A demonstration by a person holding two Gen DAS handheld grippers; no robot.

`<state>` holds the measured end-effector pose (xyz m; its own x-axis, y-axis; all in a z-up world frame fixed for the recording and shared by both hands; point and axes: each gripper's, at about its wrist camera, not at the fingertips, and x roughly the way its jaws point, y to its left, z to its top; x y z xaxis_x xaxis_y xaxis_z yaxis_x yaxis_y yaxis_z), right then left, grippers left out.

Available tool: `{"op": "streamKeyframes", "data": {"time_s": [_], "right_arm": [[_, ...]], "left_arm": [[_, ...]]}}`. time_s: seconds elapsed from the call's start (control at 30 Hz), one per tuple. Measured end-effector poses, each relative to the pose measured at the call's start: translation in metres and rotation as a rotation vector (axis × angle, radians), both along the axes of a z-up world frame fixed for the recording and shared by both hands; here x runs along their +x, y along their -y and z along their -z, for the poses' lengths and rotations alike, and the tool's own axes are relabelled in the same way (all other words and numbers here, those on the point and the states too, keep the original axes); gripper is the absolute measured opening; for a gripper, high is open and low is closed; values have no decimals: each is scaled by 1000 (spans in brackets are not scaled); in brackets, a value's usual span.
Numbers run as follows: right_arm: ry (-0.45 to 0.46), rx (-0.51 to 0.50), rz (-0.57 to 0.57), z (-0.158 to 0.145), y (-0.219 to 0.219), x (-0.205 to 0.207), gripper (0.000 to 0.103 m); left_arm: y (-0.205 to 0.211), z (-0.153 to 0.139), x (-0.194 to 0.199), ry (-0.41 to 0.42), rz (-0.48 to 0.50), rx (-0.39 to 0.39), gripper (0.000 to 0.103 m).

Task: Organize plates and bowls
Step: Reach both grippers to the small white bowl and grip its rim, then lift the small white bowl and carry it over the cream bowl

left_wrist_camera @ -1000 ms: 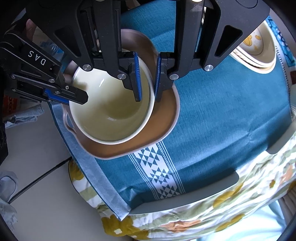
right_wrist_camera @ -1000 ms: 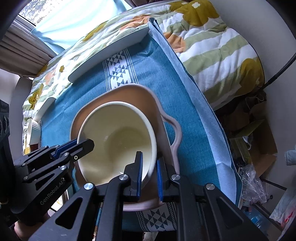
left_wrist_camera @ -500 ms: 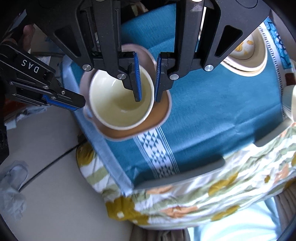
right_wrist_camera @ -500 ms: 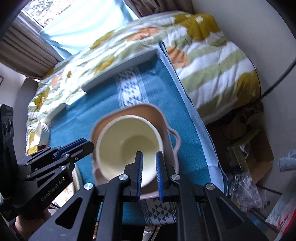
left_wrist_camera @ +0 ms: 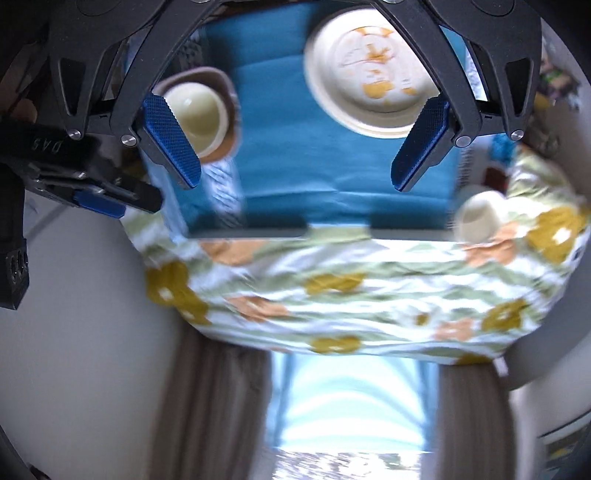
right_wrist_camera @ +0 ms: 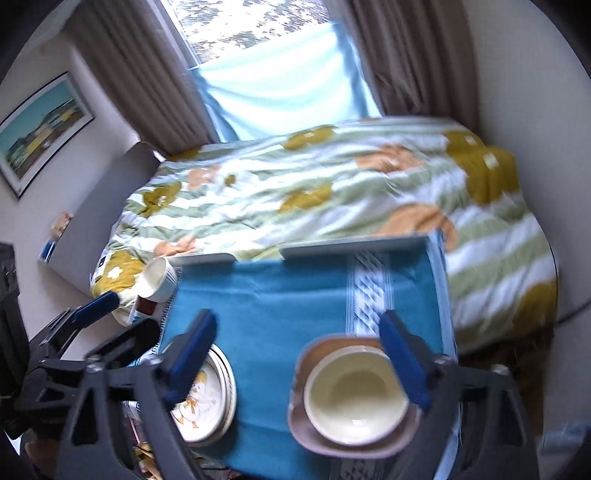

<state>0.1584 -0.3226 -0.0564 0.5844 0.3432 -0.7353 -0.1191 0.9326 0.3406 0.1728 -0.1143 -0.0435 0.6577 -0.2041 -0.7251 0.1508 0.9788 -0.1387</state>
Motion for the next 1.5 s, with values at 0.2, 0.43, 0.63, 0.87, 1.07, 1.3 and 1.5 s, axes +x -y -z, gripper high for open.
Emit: {"op": "streamKeyframes", "data": {"time_s": [0.2,0.43,0.63,0.87,1.07,1.3,1.5], "right_arm": [[85,8,-180,-12,-56,31,102],[79,-8,-358,-11,-149,85,102],[3,-69,-431,23,-221,138,102],[-180,-80,-531,101,-296,201,98],[-320,-61,-576,160,-335,226,62],[-373,-52,-596,186,-354,235,39],[-378,-60,-606,195,-362,238,17]], "left_arm": [[-82,-4,-14,29,-241,-19,103],[-194,22,-1,-25,-485,-141,103],[-254,73,36,-121,-563,-239,102],[-296,155,99,-265,-559,-329,76],[-316,208,139,-349,-548,-367,51],[-331,232,157,-387,-539,-361,30],[-328,234,164,-385,-514,-325,16]]}}
